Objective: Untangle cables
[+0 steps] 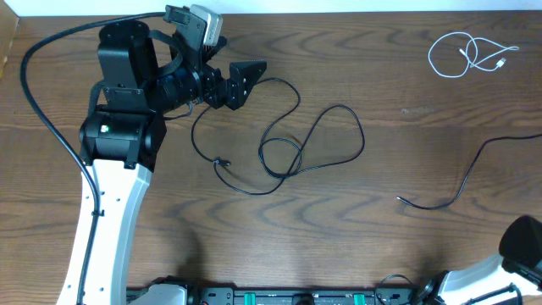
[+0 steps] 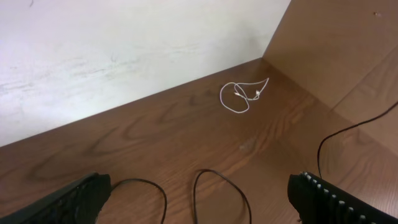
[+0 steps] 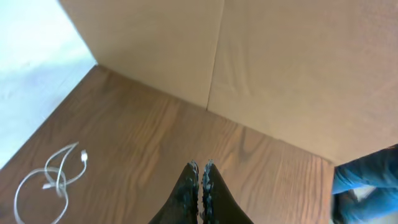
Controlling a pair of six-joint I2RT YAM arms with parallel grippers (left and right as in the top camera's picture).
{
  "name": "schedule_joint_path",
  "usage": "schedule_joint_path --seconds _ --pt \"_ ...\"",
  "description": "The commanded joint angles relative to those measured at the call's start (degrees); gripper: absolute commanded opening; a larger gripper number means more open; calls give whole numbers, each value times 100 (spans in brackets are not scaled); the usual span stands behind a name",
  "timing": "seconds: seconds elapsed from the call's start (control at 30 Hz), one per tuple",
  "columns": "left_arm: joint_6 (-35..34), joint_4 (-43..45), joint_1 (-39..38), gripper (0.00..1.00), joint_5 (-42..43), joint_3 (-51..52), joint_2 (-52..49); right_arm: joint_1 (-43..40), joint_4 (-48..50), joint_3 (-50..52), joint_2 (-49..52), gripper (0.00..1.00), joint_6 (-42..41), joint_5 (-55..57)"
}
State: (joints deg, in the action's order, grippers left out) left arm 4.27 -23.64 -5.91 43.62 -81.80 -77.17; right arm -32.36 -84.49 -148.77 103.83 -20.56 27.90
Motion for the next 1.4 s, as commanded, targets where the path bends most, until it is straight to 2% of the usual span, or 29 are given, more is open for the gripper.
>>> schedule_joint_path --seconds 0.0,0.43,1.13,1.37 --pt "-28 -13 -7 96 76 -177 -31 -195 361 -31 424 1 127 -201" --pt "-26 -9 -7 96 31 -177 -31 -223 1790 -31 1821 1 614 -304" --pt "-162 -2 -61 96 -297 -177 -33 -111 4127 -31 2002 1 1711 -302" --pt "-162 15 -372 96 -977 -177 -33 -17 4380 -31 2656 1 1963 -280"
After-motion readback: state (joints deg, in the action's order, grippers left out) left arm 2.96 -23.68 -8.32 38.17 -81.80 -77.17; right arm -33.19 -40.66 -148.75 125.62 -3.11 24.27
